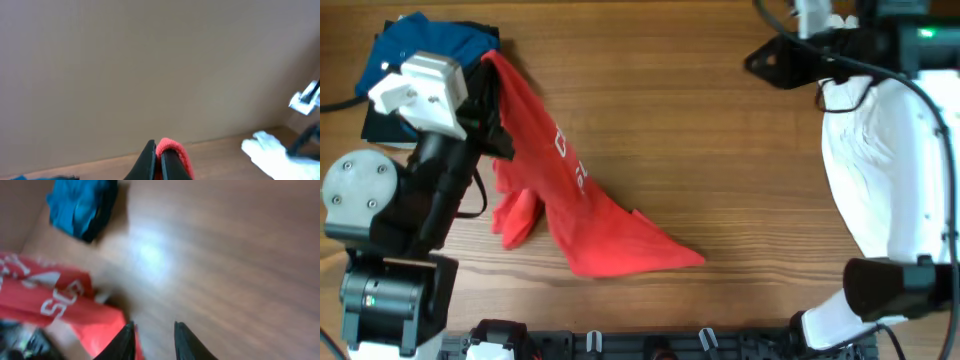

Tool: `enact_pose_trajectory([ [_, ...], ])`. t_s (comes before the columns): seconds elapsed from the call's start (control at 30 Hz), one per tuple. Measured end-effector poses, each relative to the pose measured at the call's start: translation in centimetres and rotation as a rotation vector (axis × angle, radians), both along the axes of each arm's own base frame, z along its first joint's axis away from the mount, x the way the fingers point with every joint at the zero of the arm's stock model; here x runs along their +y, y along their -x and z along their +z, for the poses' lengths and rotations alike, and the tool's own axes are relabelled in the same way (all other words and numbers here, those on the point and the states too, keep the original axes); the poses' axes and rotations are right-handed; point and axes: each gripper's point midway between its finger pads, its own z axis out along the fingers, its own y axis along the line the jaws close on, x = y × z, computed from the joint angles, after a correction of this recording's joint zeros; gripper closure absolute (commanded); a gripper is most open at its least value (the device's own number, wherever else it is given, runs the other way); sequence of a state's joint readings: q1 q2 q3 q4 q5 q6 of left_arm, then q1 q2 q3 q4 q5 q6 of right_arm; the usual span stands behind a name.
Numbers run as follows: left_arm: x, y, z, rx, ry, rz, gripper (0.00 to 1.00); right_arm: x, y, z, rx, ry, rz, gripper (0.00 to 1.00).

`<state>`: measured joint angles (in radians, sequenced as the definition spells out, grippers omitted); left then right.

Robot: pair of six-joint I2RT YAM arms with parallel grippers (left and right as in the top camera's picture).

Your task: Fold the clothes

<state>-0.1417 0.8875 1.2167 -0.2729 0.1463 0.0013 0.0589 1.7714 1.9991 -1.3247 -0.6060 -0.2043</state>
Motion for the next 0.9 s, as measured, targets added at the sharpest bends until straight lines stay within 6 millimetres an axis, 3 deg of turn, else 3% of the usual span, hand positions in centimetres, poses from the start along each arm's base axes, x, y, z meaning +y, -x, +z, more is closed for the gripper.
enact_pose_trajectory([
  [0.2,0.8,-1.2,1.1,-0.048,0.012,0.056,0.96,4.2,2.8,-4.6,0.136,0.027,0.13,0.63],
  [0.5,3.3,-3.4,0.7,-0.044,0.024,0.217,0.96,8.8,9.6,-16.2,0.396,0.108,0.261,0.61],
  [0.63,3.3,-4.9,-0.9,0.002,0.013,0.232,0.96,9.4,13.3,-20.2,0.5,0.168,0.29,0.57],
  [0.9,3.1,-6.6,-3.2,0.074,-0.006,0.236,0.96,9.2,18.5,-25.1,0.624,0.237,0.303,0.52],
])
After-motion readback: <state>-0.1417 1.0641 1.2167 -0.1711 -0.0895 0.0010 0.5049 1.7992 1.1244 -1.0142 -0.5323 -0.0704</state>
